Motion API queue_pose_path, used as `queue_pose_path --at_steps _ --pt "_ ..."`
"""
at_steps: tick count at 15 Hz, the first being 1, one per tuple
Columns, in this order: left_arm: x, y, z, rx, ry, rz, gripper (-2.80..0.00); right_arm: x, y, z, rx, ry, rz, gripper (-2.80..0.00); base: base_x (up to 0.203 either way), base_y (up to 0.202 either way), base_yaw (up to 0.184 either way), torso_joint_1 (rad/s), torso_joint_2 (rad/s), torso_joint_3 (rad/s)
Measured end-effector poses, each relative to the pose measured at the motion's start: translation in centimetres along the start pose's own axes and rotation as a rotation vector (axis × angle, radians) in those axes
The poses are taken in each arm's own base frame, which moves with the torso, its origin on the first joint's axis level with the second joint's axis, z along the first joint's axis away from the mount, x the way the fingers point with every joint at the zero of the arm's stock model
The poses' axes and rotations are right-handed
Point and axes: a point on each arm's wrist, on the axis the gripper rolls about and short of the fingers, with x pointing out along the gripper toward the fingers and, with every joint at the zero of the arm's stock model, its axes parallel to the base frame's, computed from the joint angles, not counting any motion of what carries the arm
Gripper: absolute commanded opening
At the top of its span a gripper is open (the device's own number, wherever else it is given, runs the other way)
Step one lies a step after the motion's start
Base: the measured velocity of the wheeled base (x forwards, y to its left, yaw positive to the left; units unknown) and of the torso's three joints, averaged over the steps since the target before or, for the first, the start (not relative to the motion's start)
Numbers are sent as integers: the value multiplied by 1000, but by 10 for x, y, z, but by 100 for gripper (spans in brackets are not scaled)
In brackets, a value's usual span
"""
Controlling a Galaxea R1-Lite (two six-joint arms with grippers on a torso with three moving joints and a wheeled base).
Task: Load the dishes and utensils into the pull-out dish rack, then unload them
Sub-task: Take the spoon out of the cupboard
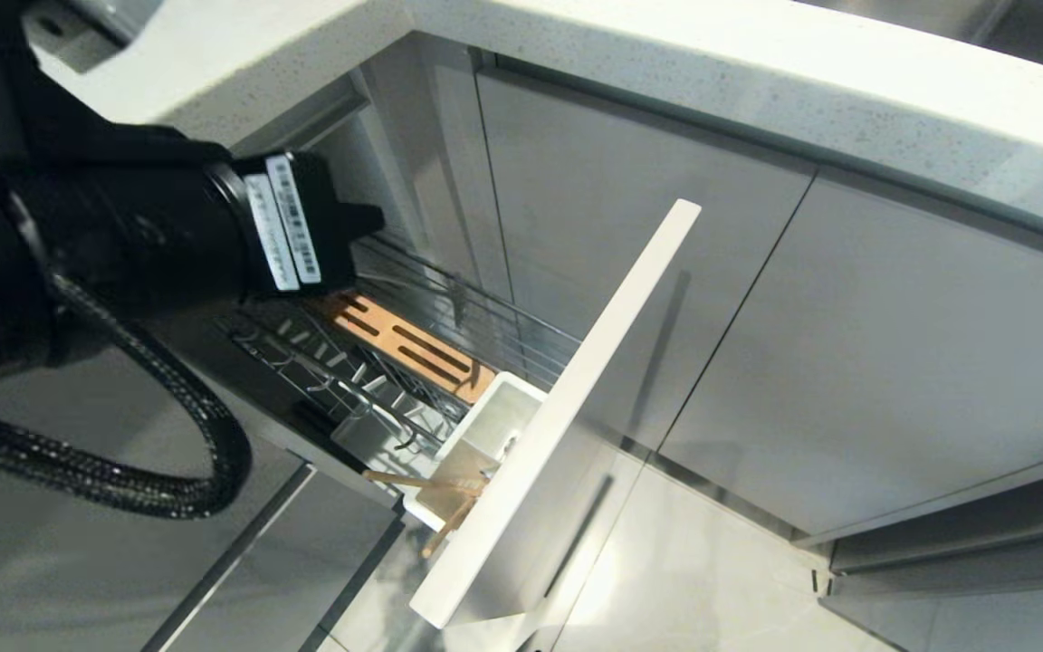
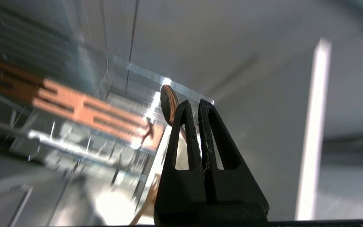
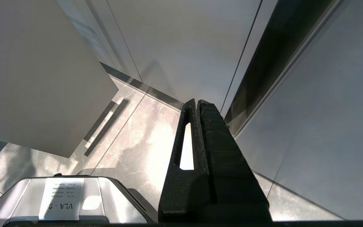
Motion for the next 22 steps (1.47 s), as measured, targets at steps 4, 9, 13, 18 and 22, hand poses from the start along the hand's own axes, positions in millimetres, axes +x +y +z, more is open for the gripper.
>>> queue_pose_path --at_steps 4,9,13,18,22 --pt "-28 14 30 -134 -206 -36 -280 0 0 0 0 0 0 -280 0 0 0 0 0 0" --pt "-75 41 68 -250 -535 -55 -280 0 0 0 0 0 0 -280 0 0 0 0 0 0" --pt "-96 65 82 -208 -713 85 -280 0 0 0 0 0 0 -280 0 0 0 0 0 0" --pt "-102 92 88 -96 -803 375 -280 0 0 0 0 0 0 -280 0 0 0 0 0 0" --pt "-108 108 89 38 -823 576 -280 0 0 0 0 0 0 -280 0 0 0 0 0 0"
